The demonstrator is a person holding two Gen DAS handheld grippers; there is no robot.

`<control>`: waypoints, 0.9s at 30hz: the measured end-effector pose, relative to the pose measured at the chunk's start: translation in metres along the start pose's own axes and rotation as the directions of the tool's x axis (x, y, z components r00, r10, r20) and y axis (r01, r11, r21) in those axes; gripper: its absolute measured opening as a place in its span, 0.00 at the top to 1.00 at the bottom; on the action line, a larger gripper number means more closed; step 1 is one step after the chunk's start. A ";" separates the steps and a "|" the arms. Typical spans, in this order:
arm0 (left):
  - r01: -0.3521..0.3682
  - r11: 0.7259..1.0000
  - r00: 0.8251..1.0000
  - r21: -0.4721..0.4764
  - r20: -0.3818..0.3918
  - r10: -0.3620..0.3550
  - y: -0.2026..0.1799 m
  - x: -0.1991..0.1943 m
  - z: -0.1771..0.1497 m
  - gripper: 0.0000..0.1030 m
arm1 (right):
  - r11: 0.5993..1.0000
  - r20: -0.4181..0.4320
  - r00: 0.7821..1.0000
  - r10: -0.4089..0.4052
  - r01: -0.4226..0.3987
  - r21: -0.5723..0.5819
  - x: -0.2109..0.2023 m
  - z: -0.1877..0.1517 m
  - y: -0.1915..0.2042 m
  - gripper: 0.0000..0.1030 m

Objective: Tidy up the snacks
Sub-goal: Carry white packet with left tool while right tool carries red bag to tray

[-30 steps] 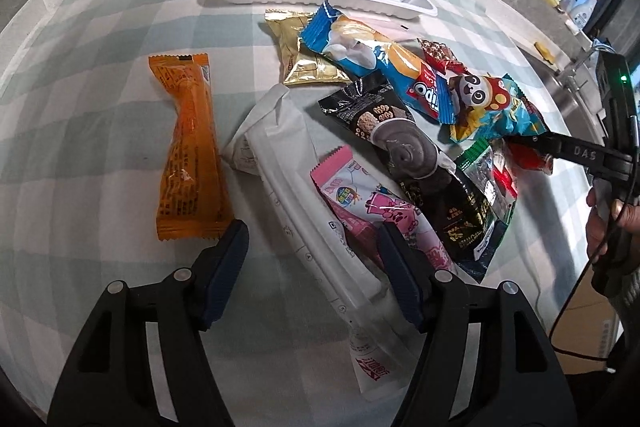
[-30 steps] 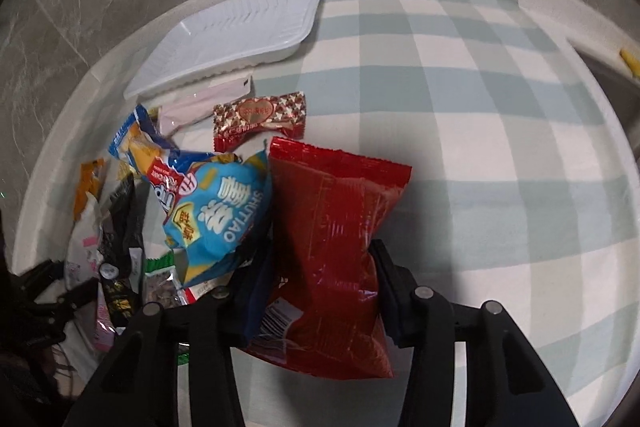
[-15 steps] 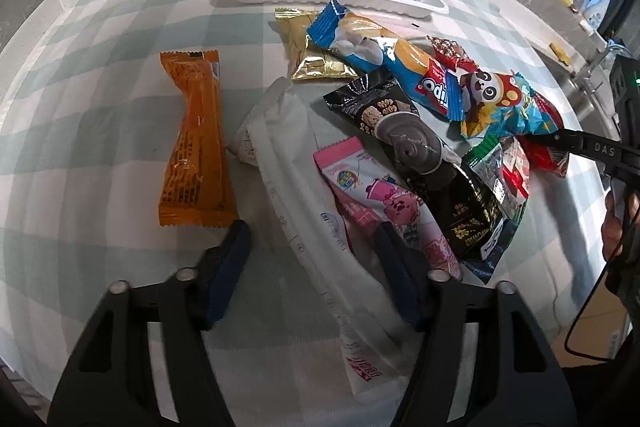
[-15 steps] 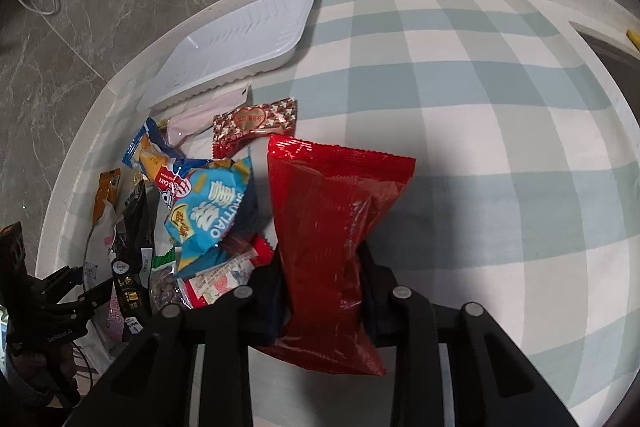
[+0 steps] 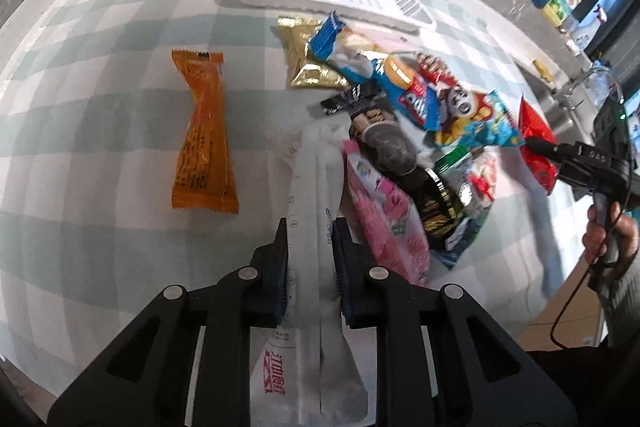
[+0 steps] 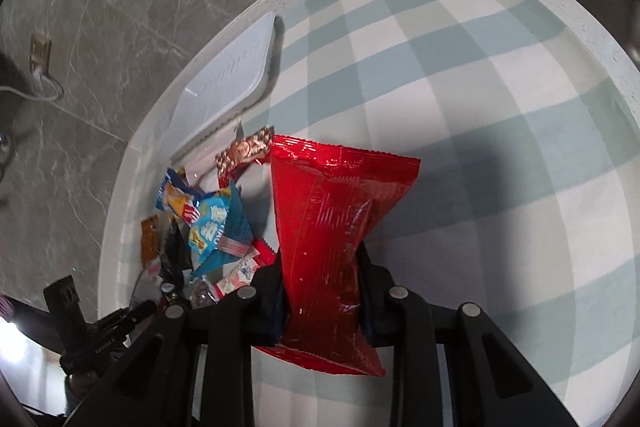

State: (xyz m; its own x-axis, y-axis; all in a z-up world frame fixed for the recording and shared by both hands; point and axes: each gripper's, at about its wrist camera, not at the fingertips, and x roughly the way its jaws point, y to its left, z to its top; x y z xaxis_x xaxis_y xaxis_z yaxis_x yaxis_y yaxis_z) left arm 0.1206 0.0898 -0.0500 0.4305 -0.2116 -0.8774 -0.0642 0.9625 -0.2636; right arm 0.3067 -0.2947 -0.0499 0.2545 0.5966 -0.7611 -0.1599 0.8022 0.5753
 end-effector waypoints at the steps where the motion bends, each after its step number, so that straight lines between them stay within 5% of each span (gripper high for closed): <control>1: 0.012 1.000 1.000 -0.002 0.003 -0.012 0.000 -0.004 0.002 0.83 | 1.000 0.002 1.000 0.004 -0.004 0.009 -0.002 0.001 -0.001 0.71; 16: 0.163 0.986 0.985 -0.018 0.061 -0.162 0.015 -0.038 0.050 0.83 | 0.996 0.023 0.996 0.089 -0.089 0.019 -0.011 0.024 0.028 0.71; 27: 0.247 0.968 0.962 -0.033 0.124 -0.241 0.039 -0.049 0.121 0.83 | 0.989 0.006 0.989 0.149 -0.149 0.015 -0.001 0.058 0.060 0.71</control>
State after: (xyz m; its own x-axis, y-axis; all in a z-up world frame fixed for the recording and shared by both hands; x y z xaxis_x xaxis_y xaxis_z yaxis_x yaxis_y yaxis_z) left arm 0.2055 0.1577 0.0313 0.5417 -0.4149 -0.7310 0.0148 0.8743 -0.4852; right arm 0.3519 -0.2487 0.0022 0.2334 0.7092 -0.6653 -0.1813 0.7039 0.6867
